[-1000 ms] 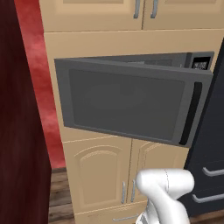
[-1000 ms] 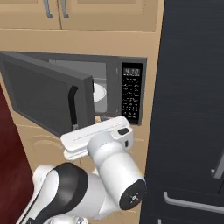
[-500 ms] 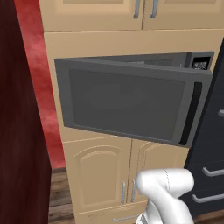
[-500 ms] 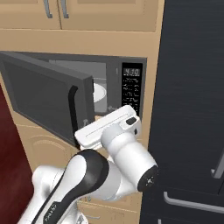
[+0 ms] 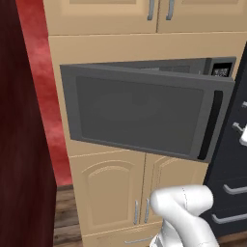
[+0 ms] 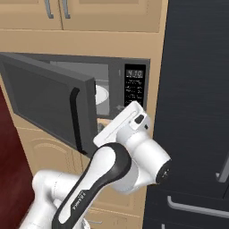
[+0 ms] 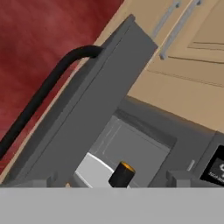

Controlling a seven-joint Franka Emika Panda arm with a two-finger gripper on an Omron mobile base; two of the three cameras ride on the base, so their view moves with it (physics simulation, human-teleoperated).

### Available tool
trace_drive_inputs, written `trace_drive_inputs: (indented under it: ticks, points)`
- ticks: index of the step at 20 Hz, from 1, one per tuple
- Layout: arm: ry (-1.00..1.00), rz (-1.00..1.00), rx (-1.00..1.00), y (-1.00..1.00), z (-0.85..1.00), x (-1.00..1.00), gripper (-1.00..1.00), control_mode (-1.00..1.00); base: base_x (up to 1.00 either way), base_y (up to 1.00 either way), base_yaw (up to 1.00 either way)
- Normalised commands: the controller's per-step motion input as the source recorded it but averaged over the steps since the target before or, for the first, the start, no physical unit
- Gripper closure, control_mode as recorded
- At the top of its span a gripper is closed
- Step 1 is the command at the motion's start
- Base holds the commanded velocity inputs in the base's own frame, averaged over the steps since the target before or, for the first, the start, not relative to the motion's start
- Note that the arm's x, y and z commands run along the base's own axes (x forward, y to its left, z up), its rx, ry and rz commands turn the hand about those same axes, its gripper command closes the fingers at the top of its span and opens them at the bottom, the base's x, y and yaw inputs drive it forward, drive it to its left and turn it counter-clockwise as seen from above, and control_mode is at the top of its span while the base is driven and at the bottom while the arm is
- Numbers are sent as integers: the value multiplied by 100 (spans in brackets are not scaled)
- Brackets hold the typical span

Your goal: Open the microwave door.

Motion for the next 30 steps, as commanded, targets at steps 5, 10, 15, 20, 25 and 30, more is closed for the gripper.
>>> trace_drive_inputs:
  ticks: [5,10,15,20,25,30]
  points:
    - [-23,1,-22,-25,-14,39,-100,-100,0,0,0]
    - [-17,7,-23,-1,-10,41,-100,-100,0,0,0]
    - [-9,8,-19,19,-5,19,-100,-100,0,0,0]
    - [0,5,-14,45,-1,22,-100,-100,0,0,0]
    - [0,5,-14,64,-4,4,-100,-100,0,0,0]
    - [0,8,-12,61,0,0,-100,-100,0,0,0]
